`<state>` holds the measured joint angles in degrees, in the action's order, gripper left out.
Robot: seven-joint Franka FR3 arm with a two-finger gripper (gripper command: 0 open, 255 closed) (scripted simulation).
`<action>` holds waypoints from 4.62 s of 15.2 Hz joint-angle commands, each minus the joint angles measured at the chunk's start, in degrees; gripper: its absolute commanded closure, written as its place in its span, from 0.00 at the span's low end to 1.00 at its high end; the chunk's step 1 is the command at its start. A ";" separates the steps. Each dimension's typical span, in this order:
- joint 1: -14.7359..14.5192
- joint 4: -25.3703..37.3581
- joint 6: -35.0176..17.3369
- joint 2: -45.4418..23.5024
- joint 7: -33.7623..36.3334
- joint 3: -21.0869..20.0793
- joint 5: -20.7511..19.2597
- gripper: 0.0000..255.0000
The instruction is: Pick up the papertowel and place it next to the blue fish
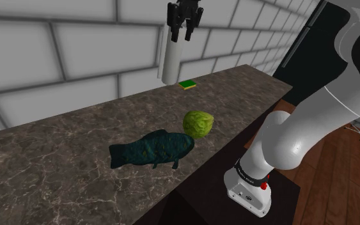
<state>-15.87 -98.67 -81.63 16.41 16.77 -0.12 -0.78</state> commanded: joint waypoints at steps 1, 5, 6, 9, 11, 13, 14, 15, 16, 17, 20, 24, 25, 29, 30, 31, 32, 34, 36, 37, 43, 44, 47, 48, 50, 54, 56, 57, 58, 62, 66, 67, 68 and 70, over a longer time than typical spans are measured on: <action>-0.15 -2.02 -1.61 0.41 0.51 -0.28 0.10 1.00; -0.15 -6.29 -4.78 1.50 0.55 -0.27 0.11 1.00; -0.15 -7.31 -5.57 1.74 0.55 -0.27 0.11 1.00; -0.15 -10.29 -7.90 2.38 0.58 -0.26 0.12 1.00; -0.15 -12.20 -9.45 2.74 0.59 -0.26 0.12 1.00; -0.16 -14.05 -10.99 3.06 0.61 -0.26 0.12 1.00; -0.16 -14.96 -11.76 3.19 0.62 -0.26 0.12 1.00; -0.16 -15.85 -12.53 3.32 0.63 -0.26 0.12 1.00; -0.16 -16.73 -13.30 3.43 0.64 -0.26 0.12 1.00; -0.16 -17.60 -14.07 3.53 0.64 -0.25 0.12 1.00; -0.16 -20.12 -16.37 3.75 0.67 -0.25 0.11 1.00; -0.16 -23.32 -19.44 3.88 0.70 -0.25 0.11 1.00; -0.16 -24.09 -20.21 3.88 0.71 -0.25 0.11 1.00; -0.16 -27.06 -23.30 3.76 0.75 -0.25 0.10 1.00; -0.16 -27.78 -24.08 3.70 0.76 -0.25 0.09 1.00; -0.16 -28.48 -24.86 3.62 0.77 -0.25 0.09 1.00; -0.16 -29.17 -25.64 3.53 0.78 -0.25 0.09 1.00; -0.16 -30.52 -27.21 3.32 0.80 -0.25 0.08 1.00; -0.16 -31.83 -28.78 3.05 0.82 -0.25 0.07 1.00; -0.16 -32.47 -29.57 2.89 0.83 -0.25 0.07 1.00; -0.15 -36.06 -34.37 1.68 0.90 -0.25 0.03 1.00; -0.15 -36.61 -35.18 1.43 0.91 -0.25 0.02 1.00; -0.14 -38.22 -37.63 0.59 0.95 -0.26 0.00 1.00; -0.14 -38.73 -38.45 0.28 0.96 -0.26 -0.01 1.00; -0.13 -39.65 -39.98 -0.33 0.99 -0.26 -0.02 1.00; -0.13 -39.65 -39.98 -0.33 0.99 -0.26 -0.02 1.00; -0.13 -39.65 -39.98 -0.33 0.99 -0.26 -0.02 1.00; -0.13 -39.65 -39.98 -0.33 0.99 -0.26 -0.02 1.00; -0.13 -39.65 -39.98 -0.33 0.99 -0.26 -0.02 1.00; -0.13 -39.65 -39.98 -0.33 0.99 -0.26 -0.02 0.00; -0.16 -37.03 -35.88 1.15 0.96 -0.28 0.03 0.00; -0.18 -35.61 -33.85 1.75 0.95 -0.29 0.05 0.00; -0.18 -34.44 -32.27 2.17 0.94 -0.30 0.07 0.00; -0.18 -34.45 -32.27 2.18 0.94 -0.30 0.07 0.00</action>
<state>-16.03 -133.55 -114.40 18.57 17.67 -0.39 -0.73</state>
